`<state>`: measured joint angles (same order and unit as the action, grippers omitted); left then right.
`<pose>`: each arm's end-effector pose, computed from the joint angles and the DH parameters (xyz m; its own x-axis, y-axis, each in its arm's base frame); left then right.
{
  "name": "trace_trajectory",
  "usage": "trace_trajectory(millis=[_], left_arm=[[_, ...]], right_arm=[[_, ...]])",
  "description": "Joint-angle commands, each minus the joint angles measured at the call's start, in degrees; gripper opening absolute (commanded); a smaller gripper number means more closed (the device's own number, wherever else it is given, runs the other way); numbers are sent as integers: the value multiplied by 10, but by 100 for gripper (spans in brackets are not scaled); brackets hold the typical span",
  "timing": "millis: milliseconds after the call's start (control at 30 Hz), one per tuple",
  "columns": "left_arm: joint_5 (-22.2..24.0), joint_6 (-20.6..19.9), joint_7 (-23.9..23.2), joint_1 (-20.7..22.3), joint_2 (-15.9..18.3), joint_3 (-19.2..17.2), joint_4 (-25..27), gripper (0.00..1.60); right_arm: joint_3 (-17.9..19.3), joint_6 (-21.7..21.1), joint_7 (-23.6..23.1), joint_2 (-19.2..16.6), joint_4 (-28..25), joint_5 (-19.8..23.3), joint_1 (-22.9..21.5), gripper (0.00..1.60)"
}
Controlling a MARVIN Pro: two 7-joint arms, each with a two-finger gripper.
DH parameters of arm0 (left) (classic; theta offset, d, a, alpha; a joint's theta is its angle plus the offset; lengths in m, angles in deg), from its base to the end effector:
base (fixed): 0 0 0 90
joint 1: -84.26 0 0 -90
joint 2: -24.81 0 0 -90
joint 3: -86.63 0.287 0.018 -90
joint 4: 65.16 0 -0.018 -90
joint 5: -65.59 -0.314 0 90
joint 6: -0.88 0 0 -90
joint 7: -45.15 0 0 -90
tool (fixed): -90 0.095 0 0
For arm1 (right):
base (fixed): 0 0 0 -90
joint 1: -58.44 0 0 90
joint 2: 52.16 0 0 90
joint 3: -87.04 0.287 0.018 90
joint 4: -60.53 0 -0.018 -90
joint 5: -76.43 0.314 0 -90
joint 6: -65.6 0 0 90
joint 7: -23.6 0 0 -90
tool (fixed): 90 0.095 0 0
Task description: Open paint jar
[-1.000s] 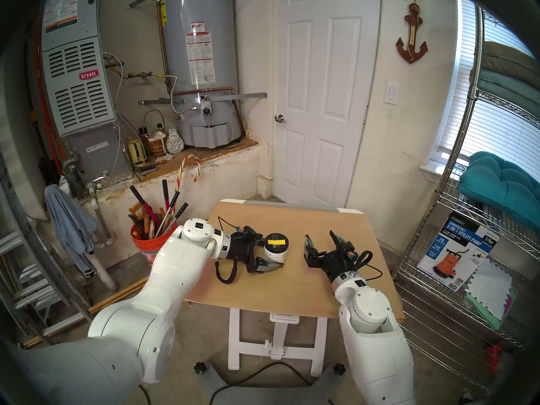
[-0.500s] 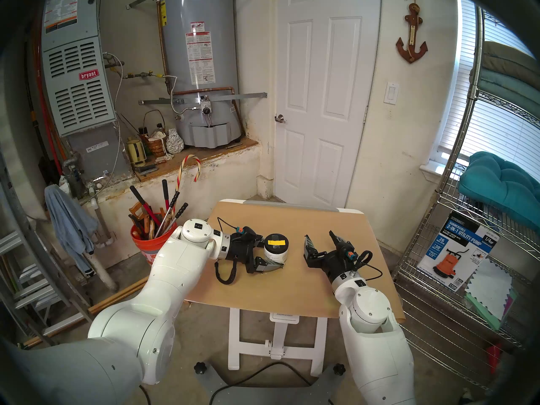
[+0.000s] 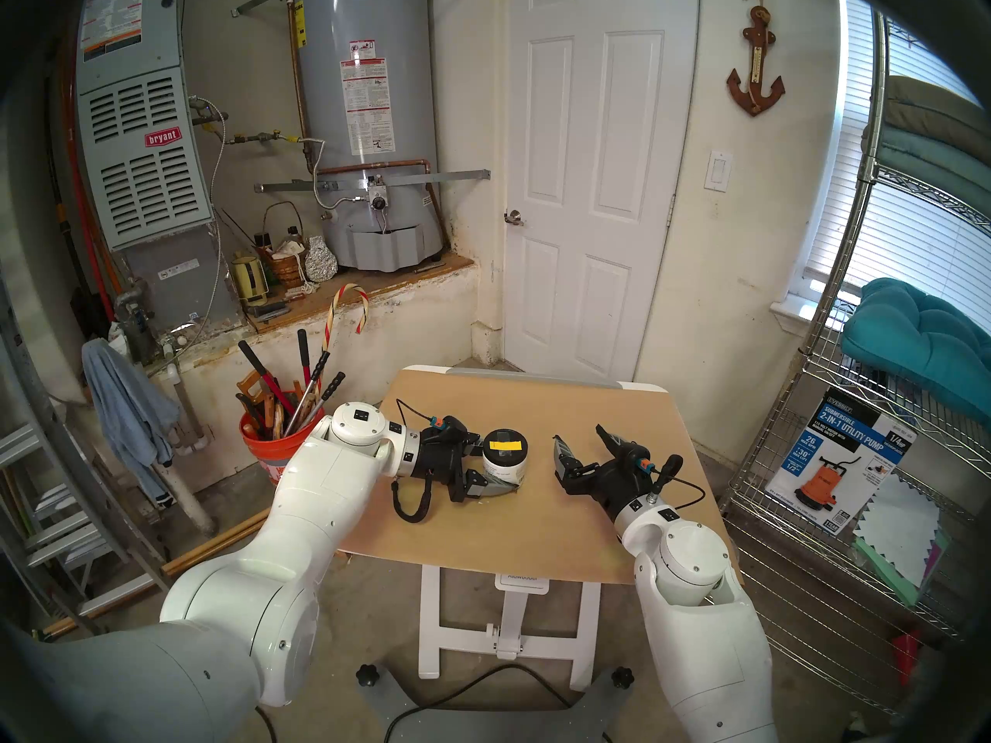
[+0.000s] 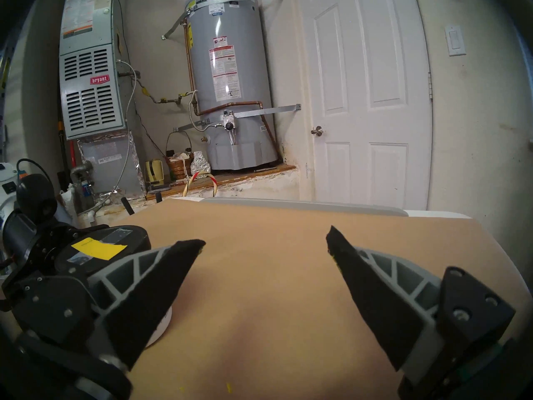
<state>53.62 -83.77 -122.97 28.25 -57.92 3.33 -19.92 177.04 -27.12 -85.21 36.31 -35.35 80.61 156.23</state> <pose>0.4921 -0.0473 -0.3406 0.0900 -0.3710 0.9243 -0.9860 -0.1639 0.0302 0.3818 0.0238 -0.3210 0.0808 -0.0462 0.9957 0.3225 -0.9440 -0.0700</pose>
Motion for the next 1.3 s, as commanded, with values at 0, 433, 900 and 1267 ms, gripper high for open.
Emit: trace_trajectory(millis=[0, 433, 900, 1267], left_arm=[[2, -1, 1, 7, 1, -4, 12, 4], [0, -4, -7, 6, 3, -2, 15, 0], [-2, -3, -8, 8, 3, -3, 9, 0], [-1, -2, -10, 9, 5, -4, 9, 0]], right_arm=[[-4, 6, -8, 0, -19, 5, -8, 160], [-12, -26, -108, -32, -22, 55, -41, 160], [-66, -69, -175, -62, -20, 31, -86, 160], [-90, -109, -227, -84, -13, 15, -125, 160]])
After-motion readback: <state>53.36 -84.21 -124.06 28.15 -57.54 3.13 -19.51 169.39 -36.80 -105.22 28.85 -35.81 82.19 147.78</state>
